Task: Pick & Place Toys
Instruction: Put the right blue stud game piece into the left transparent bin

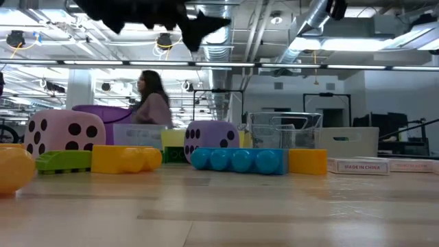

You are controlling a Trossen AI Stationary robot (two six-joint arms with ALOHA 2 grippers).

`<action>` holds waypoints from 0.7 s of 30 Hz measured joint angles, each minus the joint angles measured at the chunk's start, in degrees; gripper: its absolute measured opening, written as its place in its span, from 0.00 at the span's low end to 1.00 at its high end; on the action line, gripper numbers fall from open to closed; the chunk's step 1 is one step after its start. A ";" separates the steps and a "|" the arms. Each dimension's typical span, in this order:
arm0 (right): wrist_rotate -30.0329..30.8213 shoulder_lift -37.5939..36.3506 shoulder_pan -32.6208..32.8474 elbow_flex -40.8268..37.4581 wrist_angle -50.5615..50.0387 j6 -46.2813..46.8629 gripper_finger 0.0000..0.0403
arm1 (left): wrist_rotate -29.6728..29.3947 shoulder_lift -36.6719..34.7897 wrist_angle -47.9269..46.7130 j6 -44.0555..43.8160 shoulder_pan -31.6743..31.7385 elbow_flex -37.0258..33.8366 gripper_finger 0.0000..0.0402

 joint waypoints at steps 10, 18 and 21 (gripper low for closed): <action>-0.14 0.31 3.99 0.00 0.26 -4.24 0.45 | -0.34 13.48 -6.97 4.73 -1.02 6.07 0.68; -0.66 0.33 6.08 0.00 -0.74 -4.89 0.45 | -2.05 21.80 -18.56 15.45 -1.95 16.62 0.68; -0.68 0.35 6.77 0.00 -0.76 -4.90 0.45 | -2.05 23.70 -19.84 16.78 -1.92 18.26 0.68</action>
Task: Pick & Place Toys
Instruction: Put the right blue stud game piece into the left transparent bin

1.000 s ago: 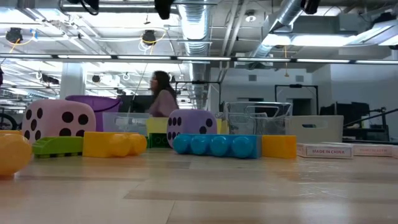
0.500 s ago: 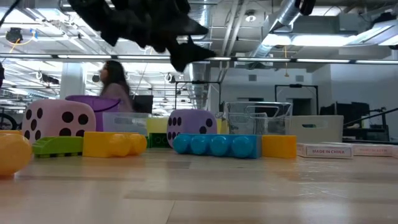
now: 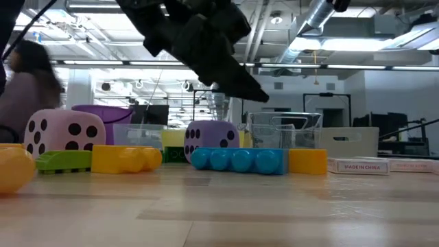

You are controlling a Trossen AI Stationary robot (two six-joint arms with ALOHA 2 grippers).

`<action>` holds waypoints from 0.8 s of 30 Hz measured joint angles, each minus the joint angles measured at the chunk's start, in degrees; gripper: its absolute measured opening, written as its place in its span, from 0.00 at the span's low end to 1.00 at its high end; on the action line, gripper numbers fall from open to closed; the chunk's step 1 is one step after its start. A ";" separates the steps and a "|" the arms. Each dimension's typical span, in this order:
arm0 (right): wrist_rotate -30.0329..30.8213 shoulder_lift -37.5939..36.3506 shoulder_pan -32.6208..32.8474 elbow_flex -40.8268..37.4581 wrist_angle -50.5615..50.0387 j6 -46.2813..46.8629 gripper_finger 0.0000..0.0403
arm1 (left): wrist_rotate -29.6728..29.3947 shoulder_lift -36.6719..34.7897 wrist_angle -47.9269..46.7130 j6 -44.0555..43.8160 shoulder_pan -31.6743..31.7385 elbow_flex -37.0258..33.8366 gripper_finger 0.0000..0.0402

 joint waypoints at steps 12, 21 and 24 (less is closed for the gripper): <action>-0.15 0.03 0.11 0.00 -3.43 0.01 0.45 | 1.11 0.18 -11.83 -1.89 0.02 0.69 0.72; -0.13 0.03 0.11 0.00 -3.41 0.01 0.45 | 1.68 0.04 -11.72 -3.02 0.02 0.69 0.80; -0.09 0.03 0.11 0.00 -3.41 0.01 0.45 | 1.69 0.22 -11.32 -1.48 0.03 0.69 0.82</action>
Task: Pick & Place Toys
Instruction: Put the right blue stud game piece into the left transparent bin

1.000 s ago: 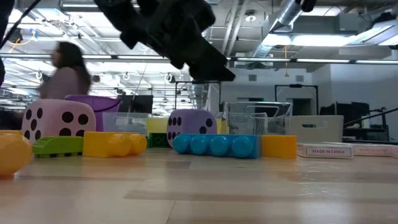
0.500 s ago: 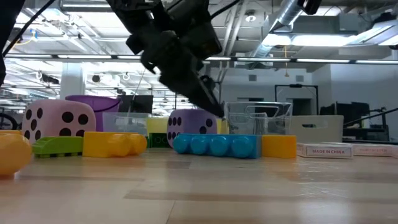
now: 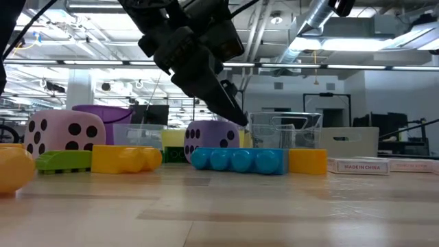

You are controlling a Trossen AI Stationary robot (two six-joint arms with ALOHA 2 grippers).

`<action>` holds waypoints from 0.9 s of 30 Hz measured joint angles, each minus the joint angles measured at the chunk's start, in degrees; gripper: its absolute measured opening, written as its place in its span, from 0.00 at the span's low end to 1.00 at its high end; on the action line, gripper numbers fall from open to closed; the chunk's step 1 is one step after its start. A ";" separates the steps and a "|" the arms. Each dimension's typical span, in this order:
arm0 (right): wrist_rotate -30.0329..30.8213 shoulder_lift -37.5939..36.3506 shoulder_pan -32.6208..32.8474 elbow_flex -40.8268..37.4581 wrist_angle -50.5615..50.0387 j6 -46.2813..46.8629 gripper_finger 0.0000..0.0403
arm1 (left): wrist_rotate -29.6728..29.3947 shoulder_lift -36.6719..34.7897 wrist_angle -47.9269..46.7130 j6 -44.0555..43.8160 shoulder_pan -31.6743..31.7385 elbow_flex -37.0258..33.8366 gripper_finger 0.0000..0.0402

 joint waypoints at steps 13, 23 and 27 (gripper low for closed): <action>1.53 0.00 0.00 0.00 -0.57 1.29 0.45 | -4.86 4.99 4.72 1.53 -0.32 0.06 0.84; 1.64 0.00 -0.06 0.00 -0.79 1.25 0.45 | -5.51 3.43 8.49 -0.23 -0.27 -0.20 0.84; 1.64 0.00 -0.07 0.00 -0.90 0.41 0.45 | -5.54 -1.12 11.58 -7.13 -0.21 -0.09 0.84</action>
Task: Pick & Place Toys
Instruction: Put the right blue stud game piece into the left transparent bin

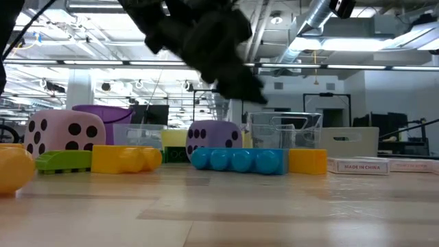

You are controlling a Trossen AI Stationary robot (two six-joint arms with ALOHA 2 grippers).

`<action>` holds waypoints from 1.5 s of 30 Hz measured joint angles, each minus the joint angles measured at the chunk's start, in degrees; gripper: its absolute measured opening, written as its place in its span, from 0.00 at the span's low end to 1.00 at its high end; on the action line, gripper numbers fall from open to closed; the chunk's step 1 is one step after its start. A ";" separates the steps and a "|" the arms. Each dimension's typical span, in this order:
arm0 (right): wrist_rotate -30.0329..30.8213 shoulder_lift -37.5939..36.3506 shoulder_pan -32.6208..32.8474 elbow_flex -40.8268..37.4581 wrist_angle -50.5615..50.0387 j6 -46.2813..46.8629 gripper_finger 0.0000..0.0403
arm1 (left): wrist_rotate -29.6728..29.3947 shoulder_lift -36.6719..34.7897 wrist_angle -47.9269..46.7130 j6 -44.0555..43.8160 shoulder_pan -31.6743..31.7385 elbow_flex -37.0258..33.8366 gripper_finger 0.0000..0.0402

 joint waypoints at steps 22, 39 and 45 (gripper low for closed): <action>0.00 0.00 0.00 0.00 0.02 -3.36 0.45 | -6.38 -10.03 -2.71 -5.96 -3.21 0.04 0.86; 0.01 0.03 0.00 0.00 -0.05 -1.24 0.45 | -7.96 9.24 1.14 6.59 -4.17 0.25 0.86; 1.71 0.09 0.00 0.00 -0.42 0.25 0.45 | -7.57 9.33 0.74 10.70 -4.13 0.11 0.86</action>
